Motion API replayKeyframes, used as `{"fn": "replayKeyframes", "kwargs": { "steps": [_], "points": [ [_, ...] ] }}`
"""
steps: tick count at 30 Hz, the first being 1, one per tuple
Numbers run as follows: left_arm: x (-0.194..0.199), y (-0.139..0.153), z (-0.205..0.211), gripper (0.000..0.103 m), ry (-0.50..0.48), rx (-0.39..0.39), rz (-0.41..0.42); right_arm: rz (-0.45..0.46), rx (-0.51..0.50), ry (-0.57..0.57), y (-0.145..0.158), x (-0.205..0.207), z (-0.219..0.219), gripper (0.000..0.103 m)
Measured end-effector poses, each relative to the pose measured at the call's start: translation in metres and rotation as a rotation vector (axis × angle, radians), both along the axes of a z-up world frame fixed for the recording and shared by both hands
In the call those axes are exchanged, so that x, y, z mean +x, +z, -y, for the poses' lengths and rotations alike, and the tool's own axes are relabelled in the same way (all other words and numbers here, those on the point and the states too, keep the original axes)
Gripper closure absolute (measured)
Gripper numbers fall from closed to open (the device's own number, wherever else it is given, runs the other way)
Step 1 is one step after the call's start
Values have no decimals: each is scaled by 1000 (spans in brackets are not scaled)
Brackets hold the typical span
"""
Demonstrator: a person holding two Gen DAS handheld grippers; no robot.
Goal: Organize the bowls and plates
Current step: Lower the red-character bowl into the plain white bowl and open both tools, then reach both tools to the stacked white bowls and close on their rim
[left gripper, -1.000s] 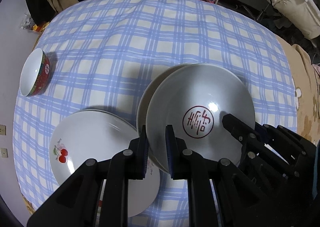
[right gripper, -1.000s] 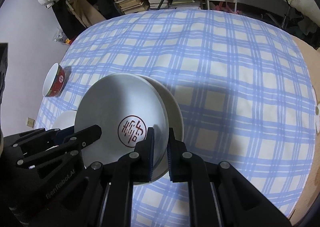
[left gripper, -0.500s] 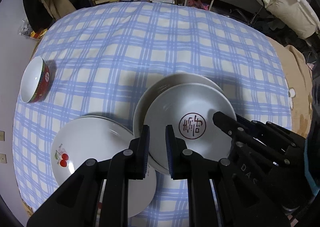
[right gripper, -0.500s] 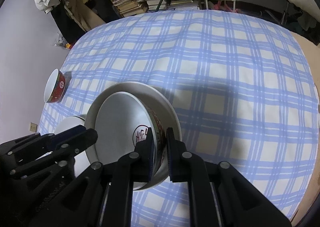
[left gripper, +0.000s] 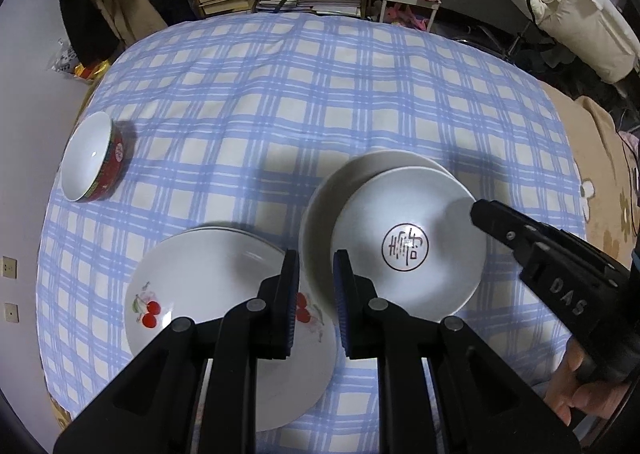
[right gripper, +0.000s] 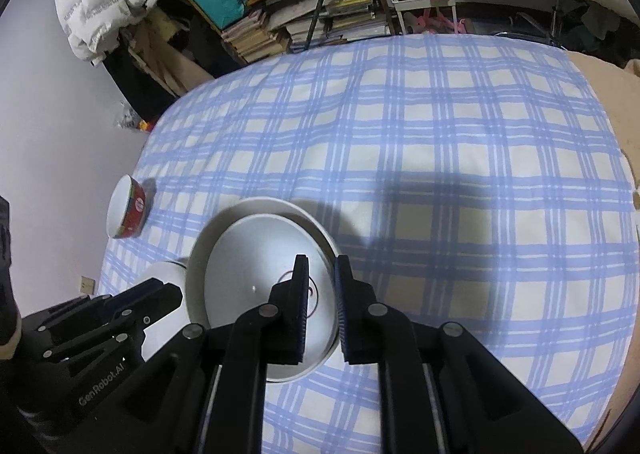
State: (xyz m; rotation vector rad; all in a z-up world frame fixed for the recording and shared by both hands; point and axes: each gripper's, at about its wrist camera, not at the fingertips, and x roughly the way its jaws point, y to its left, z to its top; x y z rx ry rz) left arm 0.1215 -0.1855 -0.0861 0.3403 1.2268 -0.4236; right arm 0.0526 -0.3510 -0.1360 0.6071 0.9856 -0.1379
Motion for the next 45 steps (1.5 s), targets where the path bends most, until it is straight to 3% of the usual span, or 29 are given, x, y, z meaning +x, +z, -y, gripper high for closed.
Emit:
{"fn": "replayKeyframes", "kwargs": {
  "steps": [17,21,24,27,30,34,36,40,45],
  "points": [
    [31,29,-81,84,126,-25,53,101,-35,33,34,10,-14,85],
    [44,33,-110,83,157,7,77,82,-85,72,43,24,-33,64],
    [52,38,-130,80,179,21,94,84,-126,113,47,34,-54,55],
    [60,43,-148,72,199,33,113,81,-154,139,50,45,-74,38],
    [69,46,-166,62,217,41,127,96,-177,169,52,56,-97,35],
    [78,48,-185,52,227,64,139,120,-193,186,54,70,-121,9],
    [80,49,-192,50,223,79,164,124,-191,186,55,78,-131,6],
    [86,53,-207,28,215,85,215,119,-183,198,54,94,-146,3],
    [98,51,-225,23,223,107,240,129,-179,203,55,111,-160,3]
  ]
}}
